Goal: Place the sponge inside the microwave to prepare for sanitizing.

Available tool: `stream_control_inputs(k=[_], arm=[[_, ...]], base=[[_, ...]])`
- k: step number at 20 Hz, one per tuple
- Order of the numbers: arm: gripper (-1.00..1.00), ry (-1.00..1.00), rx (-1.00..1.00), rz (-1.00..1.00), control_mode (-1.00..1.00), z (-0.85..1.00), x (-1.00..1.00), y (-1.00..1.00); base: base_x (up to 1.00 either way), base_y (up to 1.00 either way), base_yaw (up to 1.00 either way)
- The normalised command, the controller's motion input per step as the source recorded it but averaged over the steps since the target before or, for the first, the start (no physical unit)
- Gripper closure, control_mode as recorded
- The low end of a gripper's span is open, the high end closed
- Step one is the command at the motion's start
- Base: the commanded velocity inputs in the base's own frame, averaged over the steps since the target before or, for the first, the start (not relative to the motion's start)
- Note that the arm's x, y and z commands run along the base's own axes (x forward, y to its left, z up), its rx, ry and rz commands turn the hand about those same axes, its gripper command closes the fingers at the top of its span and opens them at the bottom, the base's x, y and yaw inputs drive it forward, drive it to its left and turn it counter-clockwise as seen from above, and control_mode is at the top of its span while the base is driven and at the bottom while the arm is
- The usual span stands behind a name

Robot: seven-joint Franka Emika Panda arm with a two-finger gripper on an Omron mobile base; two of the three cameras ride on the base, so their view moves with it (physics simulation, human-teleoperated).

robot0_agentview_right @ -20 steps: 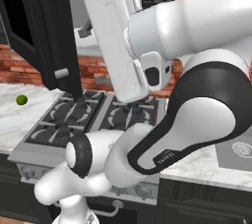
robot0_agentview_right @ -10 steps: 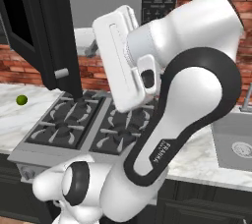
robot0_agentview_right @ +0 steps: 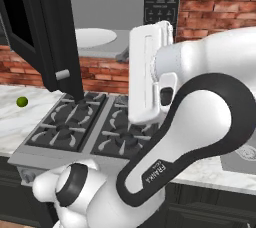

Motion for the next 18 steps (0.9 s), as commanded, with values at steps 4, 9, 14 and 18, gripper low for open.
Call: stream_control_inputs(k=[4,9,14,18], arm=[[-1.00,-0.14,0.02,-0.01,-1.00,0.00,0.00,-0.07],[-1.00,-0.10,0.00,0.00,-1.00,-0.09,0.23,0.00],[-1.00,-0.02,-0.02,0.00,-1.00,-0.37,0.23,0.00],[-1.00,-0.10,0.00,0.00,-1.00,-0.20,0.22,0.00]], base=[[0.00,0.00,0.00],[0.00,0.00,0.00],[0.00,0.00,0.00],[0.00,0.00,0.00]])
